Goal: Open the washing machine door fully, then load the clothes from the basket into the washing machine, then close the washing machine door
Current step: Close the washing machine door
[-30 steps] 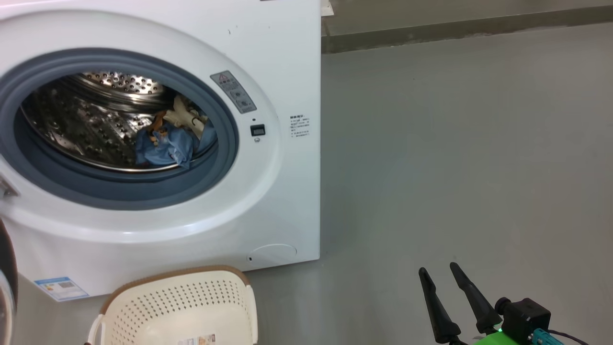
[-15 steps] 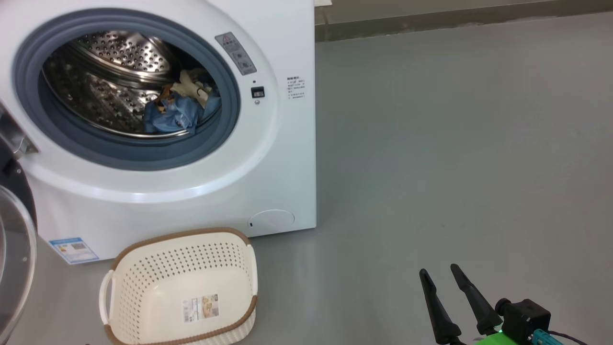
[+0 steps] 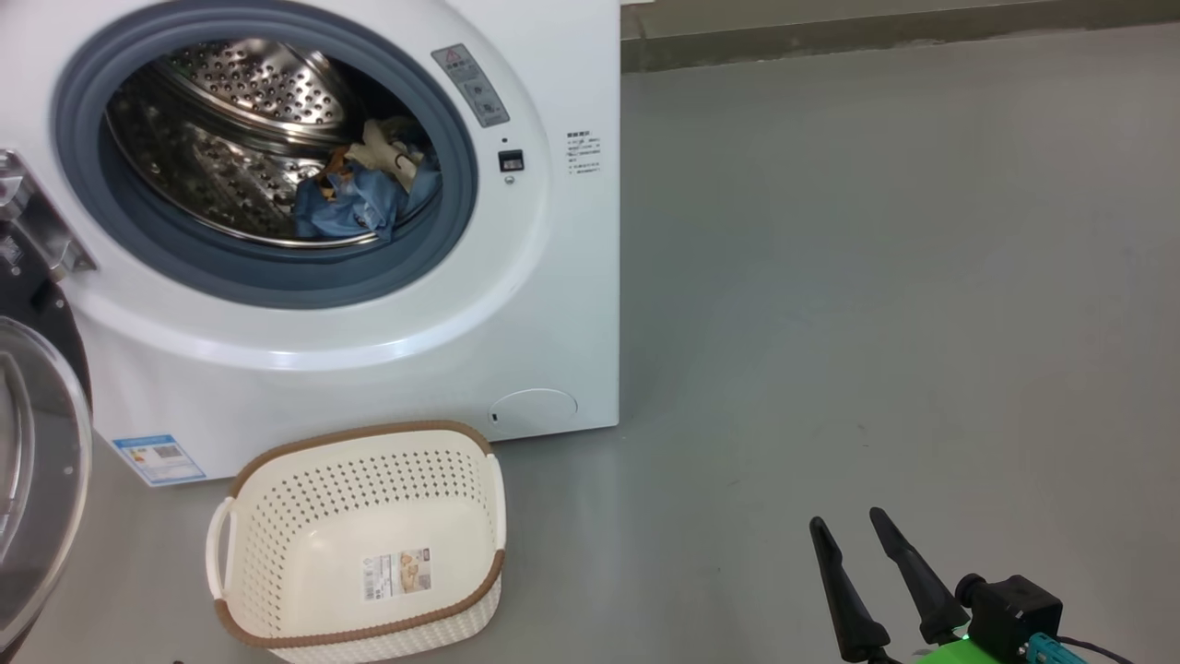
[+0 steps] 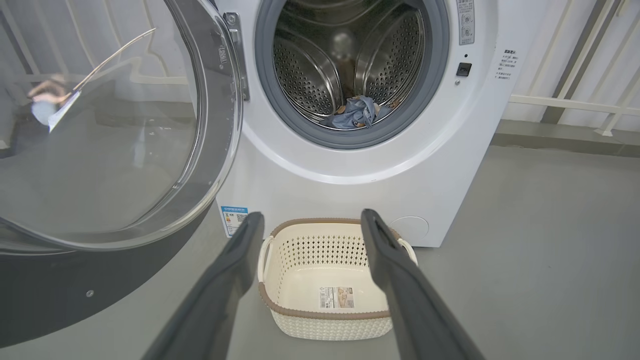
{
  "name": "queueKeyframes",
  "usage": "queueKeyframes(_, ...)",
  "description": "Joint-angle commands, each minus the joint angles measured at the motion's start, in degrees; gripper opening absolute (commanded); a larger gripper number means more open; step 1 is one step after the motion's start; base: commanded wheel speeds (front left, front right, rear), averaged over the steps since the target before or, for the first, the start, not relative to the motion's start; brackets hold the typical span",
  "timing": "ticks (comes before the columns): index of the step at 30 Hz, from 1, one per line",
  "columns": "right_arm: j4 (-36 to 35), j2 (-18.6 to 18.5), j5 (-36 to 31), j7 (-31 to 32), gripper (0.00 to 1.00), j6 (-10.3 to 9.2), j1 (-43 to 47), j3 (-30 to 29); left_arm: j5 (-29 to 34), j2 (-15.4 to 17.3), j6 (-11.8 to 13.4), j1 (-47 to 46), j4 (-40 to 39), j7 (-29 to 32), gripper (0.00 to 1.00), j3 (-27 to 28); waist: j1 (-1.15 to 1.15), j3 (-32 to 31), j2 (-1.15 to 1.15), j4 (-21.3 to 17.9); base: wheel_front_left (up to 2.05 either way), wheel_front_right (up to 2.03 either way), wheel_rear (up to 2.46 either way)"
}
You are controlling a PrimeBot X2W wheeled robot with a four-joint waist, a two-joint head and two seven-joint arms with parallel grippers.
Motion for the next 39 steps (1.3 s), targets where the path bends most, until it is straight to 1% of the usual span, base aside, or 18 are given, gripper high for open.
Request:
queueKeyframes(1,-1.43,-0.15,-0.20,-0.28,1.00,0.16,-0.91,1.10,-0.67,1.11,-0.16,-2.79,-0.96,-0.47,1.00,1.81,0.00,0.00,0.00,0.35,0.00,0.00,0.00)
queueKeyframes(7,-1.96,-0.15,-1.35,-0.28,1.00,0.16,-0.66,0.77,-0.75,0.96,-0.16,-3.10,-0.34,-0.47,1.00,2.46,0.00,-0.09,0.00,2.89,0.00,0.00,0.00)
queueKeyframes(19,-3.06,-0.15,-5.00,-0.28,1.00,0.16,-0.48,-0.37,0.52,0.05,-0.16,-3.41,0.58,-0.47,1.00,5.39,0.00,-1.02,0.00,10.47,0.00,0.00,0.00)
queueKeyframes(28,-3.16,-0.15,-6.98,-0.28,1.00,0.16,-0.18,-1.65,1.73,-0.71,-0.16,-3.61,-0.66,-0.47,1.00,7.06,0.00,-1.49,0.00,15.72,0.00,0.00,0.00)
queueKeyframes(30,-3.01,-0.15,-7.38,-0.28,1.00,0.16,-0.13,-2.07,1.86,-0.81,-0.16,-3.44,-1.22,-0.47,1.00,7.03,0.00,-1.51,0.00,17.33,0.00,0.00,0.00)
queueKeyframes(31,-3.01,-0.15,-7.38,-0.28,1.00,0.16,-0.13,-2.07,1.86,-0.81,-0.16,-3.44,-1.22,-0.47,1.00,7.03,0.00,-1.51,0.00,17.33,0.00,0.00,0.00)
queueKeyframes(39,-2.84,-0.15,-8.64,-0.28,1.00,0.16,-0.19,-2.78,1.95,-0.43,-0.17,-3.50,-3.51,-0.47,1.00,6.27,0.00,-1.46,0.00,21.41,0.00,0.00,0.00)
